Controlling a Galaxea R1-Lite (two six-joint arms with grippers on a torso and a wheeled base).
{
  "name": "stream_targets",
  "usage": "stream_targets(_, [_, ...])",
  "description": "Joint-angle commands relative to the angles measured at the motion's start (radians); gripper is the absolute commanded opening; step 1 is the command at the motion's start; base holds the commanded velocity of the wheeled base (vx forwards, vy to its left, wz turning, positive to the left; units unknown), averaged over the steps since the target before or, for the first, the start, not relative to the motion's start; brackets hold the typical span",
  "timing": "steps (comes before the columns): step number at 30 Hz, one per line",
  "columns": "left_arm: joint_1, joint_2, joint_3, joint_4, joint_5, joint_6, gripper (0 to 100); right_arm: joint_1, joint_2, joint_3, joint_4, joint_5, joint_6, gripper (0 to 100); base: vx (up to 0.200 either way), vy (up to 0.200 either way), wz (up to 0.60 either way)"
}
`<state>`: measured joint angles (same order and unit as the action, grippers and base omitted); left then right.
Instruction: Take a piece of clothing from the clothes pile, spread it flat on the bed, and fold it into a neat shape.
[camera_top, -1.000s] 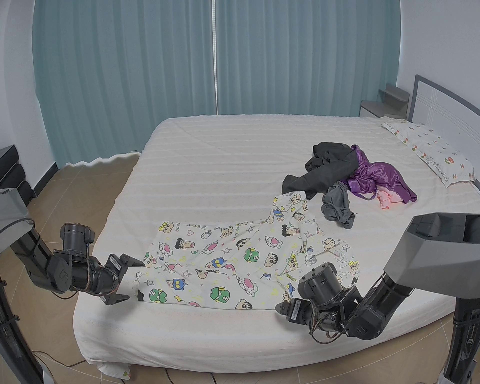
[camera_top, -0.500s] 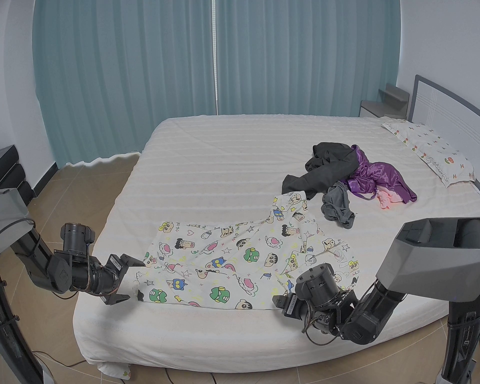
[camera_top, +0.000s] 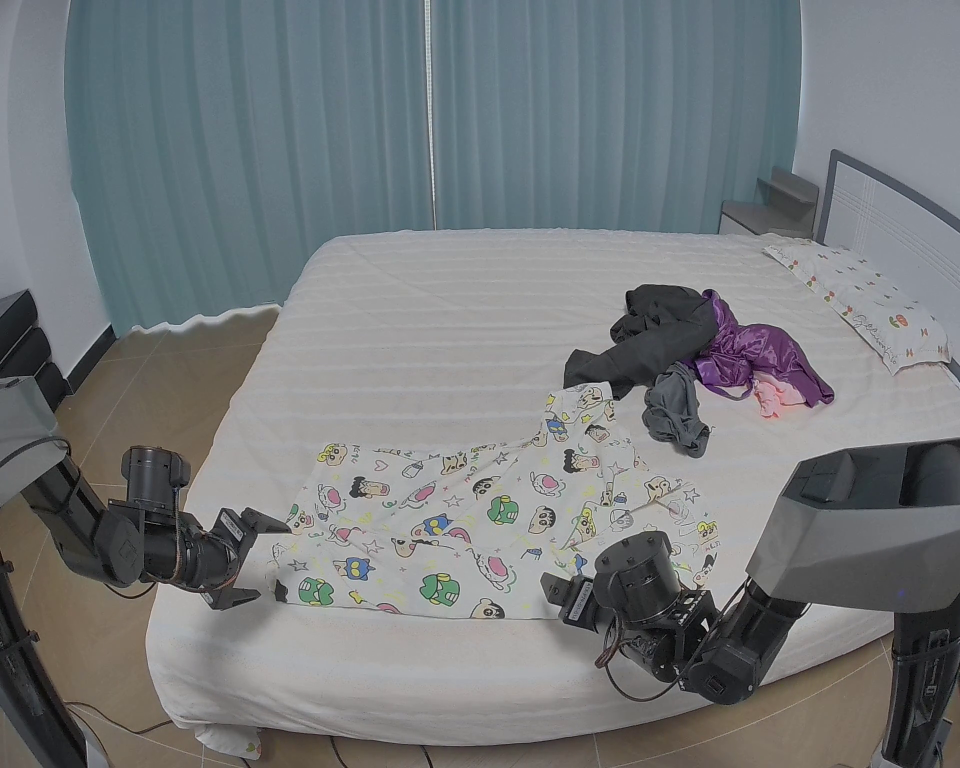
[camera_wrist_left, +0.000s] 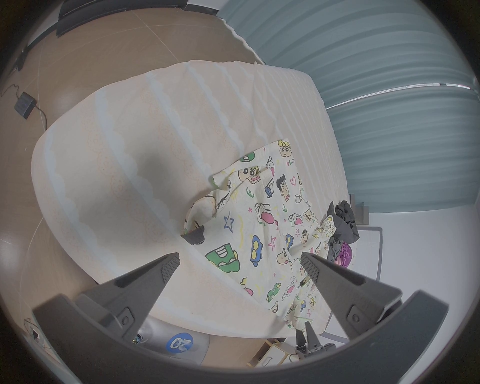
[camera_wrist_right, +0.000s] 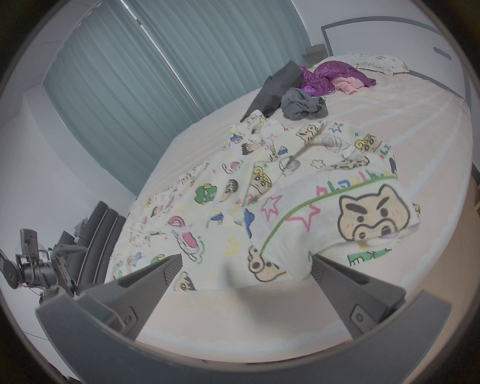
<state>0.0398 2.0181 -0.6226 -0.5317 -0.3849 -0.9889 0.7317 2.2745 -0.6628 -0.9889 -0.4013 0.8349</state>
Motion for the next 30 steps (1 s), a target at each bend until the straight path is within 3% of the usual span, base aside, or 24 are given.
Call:
stream_targets(1, [0.000, 0.001, 0.000, -0.001, 0.000, 0.000, 100, 0.008, -0.039, 0.002, -0.023, -0.002, -0.003, 100, 0.000, 0.000, 0.00])
stream_targets(22, [0.000, 0.001, 0.000, -0.001, 0.000, 0.000, 100, 0.064, -0.122, 0.017, -0.013, 0.015, -0.016, 100, 0.000, 0.000, 0.00])
stream_targets(30, [0.000, 0.001, 0.000, -0.001, 0.000, 0.000, 100, 0.032, -0.104, 0.032, -0.010, 0.039, -0.028, 100, 0.000, 0.000, 0.00])
